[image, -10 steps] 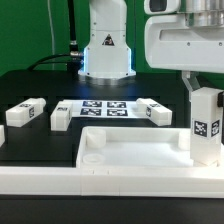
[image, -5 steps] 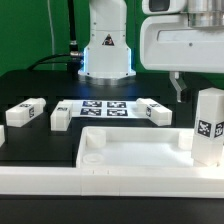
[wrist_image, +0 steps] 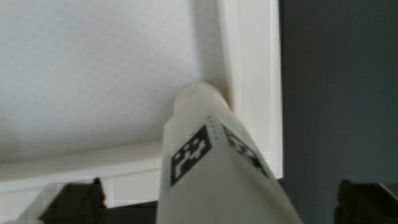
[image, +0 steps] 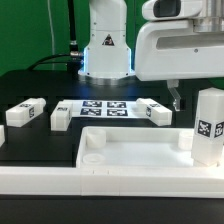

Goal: Assemble desk

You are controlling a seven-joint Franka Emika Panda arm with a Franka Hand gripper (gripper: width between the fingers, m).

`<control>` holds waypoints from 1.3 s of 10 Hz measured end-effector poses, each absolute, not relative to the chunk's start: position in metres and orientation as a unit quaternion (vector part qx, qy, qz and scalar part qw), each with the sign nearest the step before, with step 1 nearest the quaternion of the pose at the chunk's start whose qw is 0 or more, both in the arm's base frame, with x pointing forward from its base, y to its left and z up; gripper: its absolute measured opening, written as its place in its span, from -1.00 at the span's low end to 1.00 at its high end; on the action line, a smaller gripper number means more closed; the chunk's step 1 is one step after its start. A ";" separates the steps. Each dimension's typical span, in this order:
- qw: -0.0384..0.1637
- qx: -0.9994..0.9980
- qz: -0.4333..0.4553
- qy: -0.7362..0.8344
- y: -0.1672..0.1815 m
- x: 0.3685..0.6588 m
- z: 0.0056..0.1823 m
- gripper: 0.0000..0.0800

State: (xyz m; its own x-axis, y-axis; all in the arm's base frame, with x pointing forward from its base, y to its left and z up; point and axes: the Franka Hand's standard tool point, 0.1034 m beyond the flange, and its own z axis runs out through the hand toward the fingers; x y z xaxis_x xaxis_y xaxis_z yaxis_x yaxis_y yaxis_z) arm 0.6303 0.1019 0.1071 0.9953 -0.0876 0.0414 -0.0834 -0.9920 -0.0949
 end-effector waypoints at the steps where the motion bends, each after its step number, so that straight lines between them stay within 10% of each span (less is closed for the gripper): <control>1: 0.041 -0.999 -0.024 0.003 0.102 0.630 0.107 0.62; 8: 0.003 -0.973 -0.037 -0.228 0.103 0.639 0.116 0.57; 10: 0.003 -0.973 -0.036 -0.228 0.103 0.638 0.115 0.25; 11: 0.003 -0.973 -0.036 -0.228 0.103 0.638 0.115 -0.26; 13: 0.004 -0.975 -0.036 -0.217 0.103 0.638 0.115 -0.28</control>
Offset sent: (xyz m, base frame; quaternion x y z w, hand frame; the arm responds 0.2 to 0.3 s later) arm 0.0098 0.0029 0.0093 -0.0401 -0.0061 -0.2261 0.9733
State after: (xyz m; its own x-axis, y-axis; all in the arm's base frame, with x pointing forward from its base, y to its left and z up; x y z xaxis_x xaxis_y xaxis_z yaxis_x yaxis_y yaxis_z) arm 0.6381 0.1031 0.1151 0.9030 0.4236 0.0716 0.4241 -0.9056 0.0083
